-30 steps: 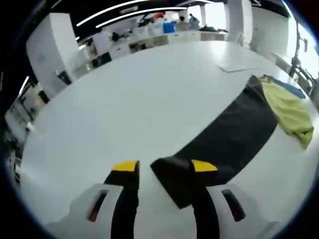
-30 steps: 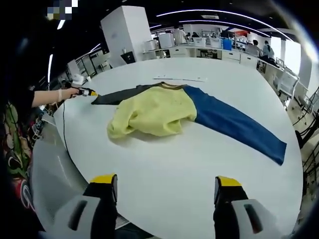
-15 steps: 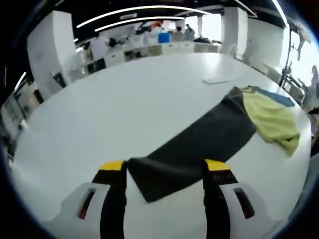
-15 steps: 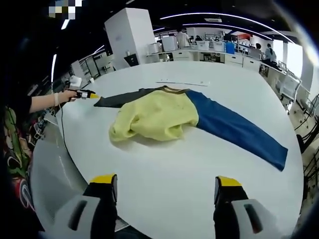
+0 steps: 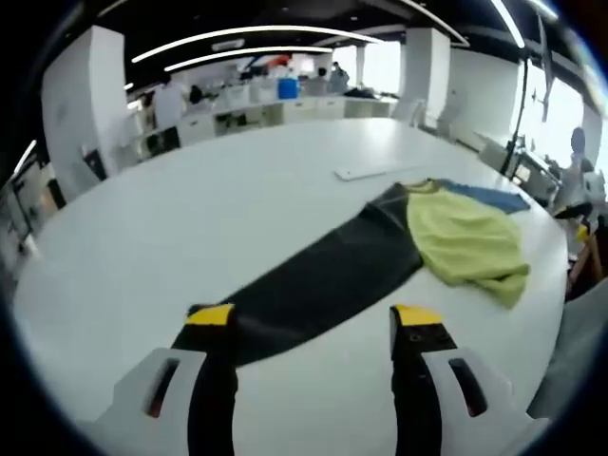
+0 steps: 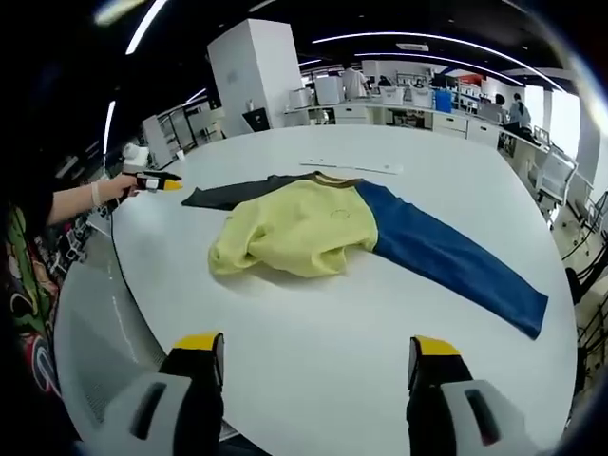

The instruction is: Fold the garment on the visible template until the final outline fits inside the template.

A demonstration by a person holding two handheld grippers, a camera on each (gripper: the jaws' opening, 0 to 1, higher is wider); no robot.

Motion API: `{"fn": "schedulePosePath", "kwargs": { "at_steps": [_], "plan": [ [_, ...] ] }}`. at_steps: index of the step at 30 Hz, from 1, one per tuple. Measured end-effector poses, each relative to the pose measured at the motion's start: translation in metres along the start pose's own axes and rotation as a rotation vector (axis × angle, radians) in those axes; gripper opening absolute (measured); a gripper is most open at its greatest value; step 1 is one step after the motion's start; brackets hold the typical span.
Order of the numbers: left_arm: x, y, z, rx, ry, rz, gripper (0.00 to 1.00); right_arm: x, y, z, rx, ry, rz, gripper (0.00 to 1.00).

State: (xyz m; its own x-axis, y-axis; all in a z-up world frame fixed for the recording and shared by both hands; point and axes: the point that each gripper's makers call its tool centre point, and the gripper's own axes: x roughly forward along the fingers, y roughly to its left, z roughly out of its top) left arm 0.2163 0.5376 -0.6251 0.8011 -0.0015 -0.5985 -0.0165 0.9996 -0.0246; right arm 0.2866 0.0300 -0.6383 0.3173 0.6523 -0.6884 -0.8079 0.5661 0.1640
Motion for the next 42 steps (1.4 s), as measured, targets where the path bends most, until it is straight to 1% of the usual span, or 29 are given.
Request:
{"fn": "schedulePosePath", "kwargs": {
  "at_steps": [1, 4, 8, 11, 16, 17, 18, 20, 22, 24, 25, 27, 28, 29, 30, 33, 34, 36, 38, 39, 40, 41, 42],
  "plan": [
    [-0.002, -0.005, -0.001, -0.006, 0.001, -0.005, 0.61, 0.0, 0.001, 0.001, -0.004, -0.002, 0.004, 0.79],
    [-0.008, -0.021, -0.004, 0.01, 0.001, -0.011, 0.6, 0.0, 0.003, 0.005, -0.014, -0.02, 0.011, 0.79],
    [-0.008, -0.033, -0.008, -0.011, -0.009, -0.028, 0.58, 0.0, 0.006, 0.006, -0.044, -0.021, 0.027, 0.79],
    [-0.01, -0.052, -0.014, -0.015, -0.012, -0.048, 0.59, -0.001, 0.008, 0.007, -0.057, -0.023, 0.036, 0.79],
    [-0.012, -0.075, -0.021, -0.036, -0.019, -0.071, 0.58, -0.002, 0.011, 0.01, -0.079, -0.035, 0.053, 0.79],
    [-0.015, -0.081, -0.022, -0.032, -0.023, -0.073, 0.58, -0.002, 0.012, 0.011, -0.088, -0.037, 0.056, 0.79],
    [-0.017, -0.083, -0.022, -0.032, -0.027, -0.07, 0.57, -0.001, 0.013, 0.012, -0.096, -0.038, 0.062, 0.78],
    [-0.02, -0.089, -0.02, -0.058, -0.045, -0.072, 0.57, 0.0, 0.016, 0.015, -0.108, -0.038, 0.077, 0.78],
    [-0.023, -0.098, -0.02, -0.064, -0.056, -0.078, 0.56, 0.001, 0.016, 0.018, -0.121, -0.042, 0.081, 0.78],
    [-0.026, -0.104, -0.022, -0.063, -0.055, -0.078, 0.56, 0.003, 0.017, 0.023, -0.139, -0.053, 0.08, 0.75],
    [-0.027, -0.108, -0.022, -0.067, -0.06, -0.084, 0.56, 0.005, 0.019, 0.026, -0.165, -0.062, 0.082, 0.74],
    [-0.03, -0.113, -0.023, -0.083, -0.071, -0.084, 0.56, 0.01, 0.029, 0.032, -0.23, -0.059, 0.088, 0.73],
    [-0.031, -0.115, -0.024, -0.087, -0.071, -0.088, 0.56, 0.015, 0.038, 0.035, -0.277, -0.058, 0.101, 0.73],
    [-0.031, -0.117, -0.024, -0.092, -0.07, -0.089, 0.56, 0.017, 0.041, 0.037, -0.29, -0.059, 0.105, 0.73],
    [-0.033, -0.119, -0.024, -0.093, -0.076, -0.092, 0.56, 0.024, 0.046, 0.042, -0.311, -0.057, 0.124, 0.73],
    [-0.036, -0.125, -0.025, -0.086, -0.075, -0.104, 0.56, 0.033, 0.059, 0.048, -0.329, -0.059, 0.155, 0.73],
    [-0.037, -0.127, -0.026, -0.086, -0.073, -0.111, 0.56, 0.038, 0.063, 0.051, -0.342, -0.056, 0.171, 0.73],
    [-0.039, -0.134, -0.025, -0.081, -0.078, -0.133, 0.55, 0.043, 0.069, 0.054, -0.356, -0.052, 0.179, 0.73],
    [-0.039, -0.145, -0.026, -0.071, -0.071, -0.159, 0.55, 0.047, 0.071, 0.056, -0.359, -0.051, 0.187, 0.73],
    [-0.039, -0.152, -0.027, -0.061, -0.064, -0.176, 0.54, 0.048, 0.072, 0.057, -0.36, -0.052, 0.189, 0.73],
    [-0.038, -0.157, -0.027, -0.067, -0.062, -0.187, 0.54, 0.05, 0.073, 0.058, -0.36, -0.051, 0.193, 0.73],
    [-0.035, -0.166, -0.025, -0.088, -0.071, -0.207, 0.53, 0.051, 0.073, 0.058, -0.357, -0.051, 0.194, 0.73],
    [-0.032, -0.175, -0.026, -0.091, -0.064, -0.236, 0.51, 0.051, 0.073, 0.058, -0.354, -0.053, 0.195, 0.73]
  ]
}}
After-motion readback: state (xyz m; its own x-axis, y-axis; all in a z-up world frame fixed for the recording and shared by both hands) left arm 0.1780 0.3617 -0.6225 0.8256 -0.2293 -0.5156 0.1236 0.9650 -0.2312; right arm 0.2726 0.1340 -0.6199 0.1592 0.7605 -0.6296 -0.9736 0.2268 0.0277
